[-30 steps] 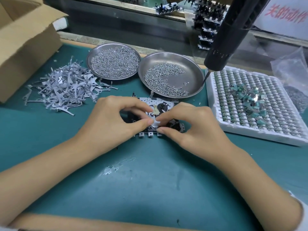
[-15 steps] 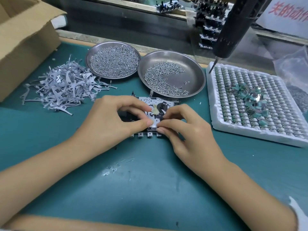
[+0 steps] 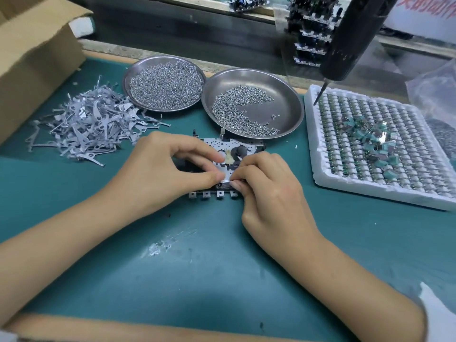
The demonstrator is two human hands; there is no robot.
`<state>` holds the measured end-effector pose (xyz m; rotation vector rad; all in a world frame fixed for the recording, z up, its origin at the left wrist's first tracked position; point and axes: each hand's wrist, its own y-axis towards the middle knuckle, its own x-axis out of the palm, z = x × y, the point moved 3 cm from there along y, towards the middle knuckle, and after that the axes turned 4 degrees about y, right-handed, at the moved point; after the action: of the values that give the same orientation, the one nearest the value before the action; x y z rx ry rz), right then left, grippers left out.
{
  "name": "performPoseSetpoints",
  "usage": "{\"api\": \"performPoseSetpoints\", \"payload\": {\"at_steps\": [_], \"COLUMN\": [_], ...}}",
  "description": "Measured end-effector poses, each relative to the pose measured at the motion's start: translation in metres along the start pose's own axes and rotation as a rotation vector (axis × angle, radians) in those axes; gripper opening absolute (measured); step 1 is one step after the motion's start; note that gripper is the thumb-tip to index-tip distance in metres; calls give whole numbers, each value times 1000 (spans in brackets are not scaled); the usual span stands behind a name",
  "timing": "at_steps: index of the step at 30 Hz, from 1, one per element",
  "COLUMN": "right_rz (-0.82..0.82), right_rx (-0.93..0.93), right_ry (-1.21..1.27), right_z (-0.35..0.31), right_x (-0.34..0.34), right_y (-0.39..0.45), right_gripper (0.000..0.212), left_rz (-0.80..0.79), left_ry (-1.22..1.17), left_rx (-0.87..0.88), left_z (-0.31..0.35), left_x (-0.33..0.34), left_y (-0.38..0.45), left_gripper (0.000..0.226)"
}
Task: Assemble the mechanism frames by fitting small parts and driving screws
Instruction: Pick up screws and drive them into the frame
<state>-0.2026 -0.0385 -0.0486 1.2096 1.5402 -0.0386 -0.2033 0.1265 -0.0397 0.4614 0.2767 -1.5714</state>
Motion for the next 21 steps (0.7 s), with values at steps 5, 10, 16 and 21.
{"api": "performPoseSetpoints", "payload": {"at_steps": [5, 10, 16, 21], "right_rz": [5, 47, 97, 126], "right_rx": [7, 91, 158, 187], "right_ry": [85, 300, 430, 458], "right_z": [5, 14, 19, 21], "right_x": [-3, -9, -11, -12], "right_y": [1, 3, 5, 6], "right_gripper": [6, 9, 11, 11], "left_rz": [-23, -14, -10, -17], "left_ry": [-63, -32, -11, 35], "left_rx": [-16, -5, 24, 63], "left_z": [-1, -2, 0, 4], "left_x": [-2, -1, -1, -2], "left_y": [2, 1, 1, 1], "left_gripper": [19, 20, 21, 26]}}
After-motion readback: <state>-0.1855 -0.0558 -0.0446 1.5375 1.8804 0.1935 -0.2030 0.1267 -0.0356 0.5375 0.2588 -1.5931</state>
